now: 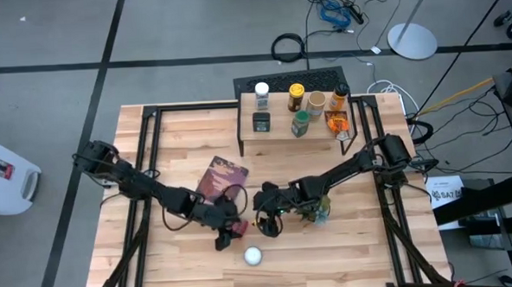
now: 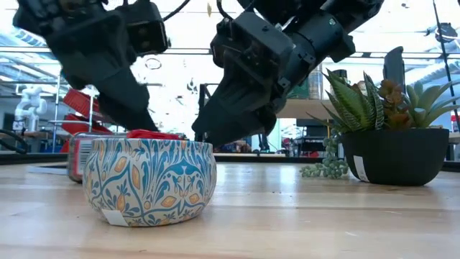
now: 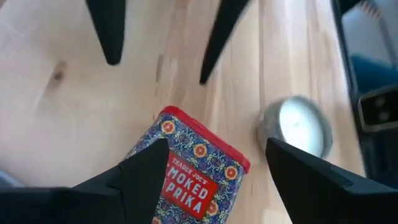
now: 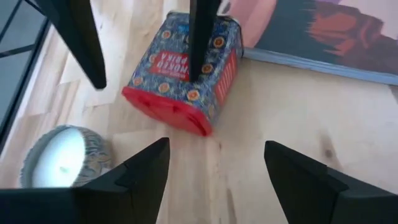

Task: Shelf spices
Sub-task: Put the red seasoning can on the shelf

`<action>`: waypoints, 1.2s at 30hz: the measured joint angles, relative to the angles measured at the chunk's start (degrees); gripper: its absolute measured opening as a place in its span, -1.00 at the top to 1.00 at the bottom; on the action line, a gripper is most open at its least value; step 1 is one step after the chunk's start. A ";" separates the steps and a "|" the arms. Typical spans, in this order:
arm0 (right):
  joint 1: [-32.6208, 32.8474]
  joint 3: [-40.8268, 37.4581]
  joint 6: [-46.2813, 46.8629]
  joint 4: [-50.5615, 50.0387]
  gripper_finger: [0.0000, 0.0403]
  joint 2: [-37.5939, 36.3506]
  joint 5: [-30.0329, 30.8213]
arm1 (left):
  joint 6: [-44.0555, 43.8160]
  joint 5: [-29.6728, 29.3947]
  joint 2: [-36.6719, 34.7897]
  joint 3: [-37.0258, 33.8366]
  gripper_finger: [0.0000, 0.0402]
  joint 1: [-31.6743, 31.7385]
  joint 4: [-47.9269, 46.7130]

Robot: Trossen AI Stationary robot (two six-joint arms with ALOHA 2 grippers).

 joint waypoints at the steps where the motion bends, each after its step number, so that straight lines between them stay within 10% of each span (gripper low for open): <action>1: 0.07 0.00 -0.01 0.01 -0.25 0.00 -0.03 | 1.02 -0.06 0.00 0.88 -0.41 -0.48 -1.89; 16: -0.51 -0.02 0.05 0.39 -0.25 0.04 -2.02 | 19.16 -18.29 0.09 19.52 -0.41 -7.92 -33.54; 36: -1.47 -0.04 0.59 0.48 -0.25 0.11 -1.98 | -4.56 -17.46 0.44 16.40 -0.41 -13.87 -46.15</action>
